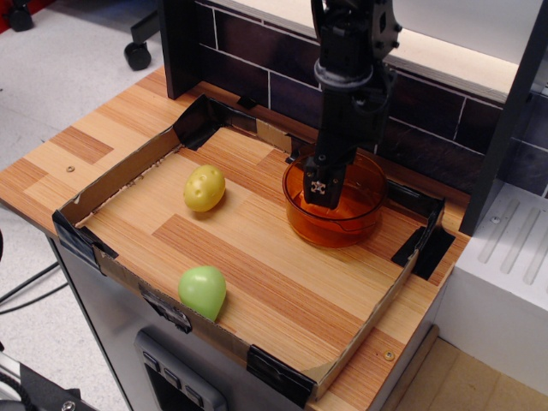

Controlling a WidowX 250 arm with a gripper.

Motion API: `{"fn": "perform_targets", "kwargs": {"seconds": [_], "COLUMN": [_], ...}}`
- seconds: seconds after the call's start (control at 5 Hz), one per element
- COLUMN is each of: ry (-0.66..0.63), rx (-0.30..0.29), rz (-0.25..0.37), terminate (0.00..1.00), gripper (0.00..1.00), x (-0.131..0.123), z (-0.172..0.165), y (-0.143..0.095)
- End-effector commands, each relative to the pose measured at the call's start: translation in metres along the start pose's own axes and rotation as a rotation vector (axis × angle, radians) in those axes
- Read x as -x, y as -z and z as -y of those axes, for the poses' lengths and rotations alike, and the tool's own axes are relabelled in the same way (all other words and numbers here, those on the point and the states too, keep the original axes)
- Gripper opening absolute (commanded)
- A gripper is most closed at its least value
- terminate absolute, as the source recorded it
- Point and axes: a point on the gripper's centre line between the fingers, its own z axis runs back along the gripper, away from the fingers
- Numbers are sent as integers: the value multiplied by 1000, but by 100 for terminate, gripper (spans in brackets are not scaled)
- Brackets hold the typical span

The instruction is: Take carrot out of pot

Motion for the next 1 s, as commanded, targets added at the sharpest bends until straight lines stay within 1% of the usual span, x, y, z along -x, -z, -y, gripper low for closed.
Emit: {"fn": "perform_targets", "kwargs": {"seconds": [0.0,0.8], "ry": [28,44], "rx": [-36,-34], "rz": [8,-11], "terminate": [0,0], "gripper": [100,100], "x": [0,-3], "z": [9,13], "y": [-4,13]}}
